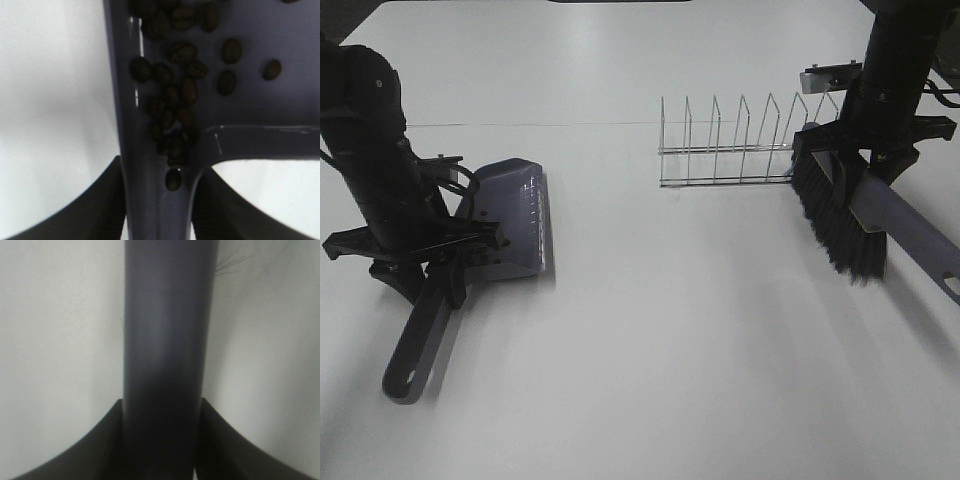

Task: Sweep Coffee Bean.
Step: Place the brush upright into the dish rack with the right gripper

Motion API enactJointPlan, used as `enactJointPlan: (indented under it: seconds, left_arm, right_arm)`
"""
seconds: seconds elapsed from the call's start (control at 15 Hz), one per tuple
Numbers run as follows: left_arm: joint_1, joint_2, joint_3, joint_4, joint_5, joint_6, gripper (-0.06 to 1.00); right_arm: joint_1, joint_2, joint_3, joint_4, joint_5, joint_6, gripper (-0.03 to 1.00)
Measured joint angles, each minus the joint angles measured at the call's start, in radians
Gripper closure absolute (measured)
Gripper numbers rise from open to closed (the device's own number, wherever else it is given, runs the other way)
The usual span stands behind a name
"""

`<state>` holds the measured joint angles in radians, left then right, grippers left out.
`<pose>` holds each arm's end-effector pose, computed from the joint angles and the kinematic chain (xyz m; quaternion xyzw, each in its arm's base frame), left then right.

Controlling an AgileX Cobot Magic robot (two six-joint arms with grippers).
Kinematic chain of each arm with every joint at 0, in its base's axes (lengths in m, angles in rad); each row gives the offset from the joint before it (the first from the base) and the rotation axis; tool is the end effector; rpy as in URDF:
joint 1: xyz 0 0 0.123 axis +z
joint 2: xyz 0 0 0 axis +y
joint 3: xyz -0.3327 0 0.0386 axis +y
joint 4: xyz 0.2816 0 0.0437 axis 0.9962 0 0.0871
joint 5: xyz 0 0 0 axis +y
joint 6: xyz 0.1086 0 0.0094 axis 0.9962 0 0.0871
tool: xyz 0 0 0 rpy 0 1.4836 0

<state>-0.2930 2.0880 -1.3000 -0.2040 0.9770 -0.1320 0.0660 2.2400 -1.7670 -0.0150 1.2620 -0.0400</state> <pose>0.3940 -0.1380 0.1173 -0.0187 -0.9951 0.0682 0.0691 0.4978 0.0313 0.1619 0.0555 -0.9977 0.0076 0.0384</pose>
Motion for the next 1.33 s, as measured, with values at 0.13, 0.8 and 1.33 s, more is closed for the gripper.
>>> enactJointPlan:
  seconds: [0.13,0.8,1.33]
  left_arm:
    - [0.0,0.0,0.0,-0.003,-0.002,0.0,0.61]
    - [0.0,0.0,0.0,-0.023,0.005,0.0,0.61]
    - [0.0,0.0,0.0,-0.04,0.017,0.0,0.61]
  right_arm:
    - [-0.004,0.055,-0.096,-0.015,-0.021,0.008,0.66]
    - [-0.006,0.178,-0.354,-0.016,-0.027,0.029,0.66]
    - [0.0,0.159,-0.368,0.071,-0.034,0.025,0.16]
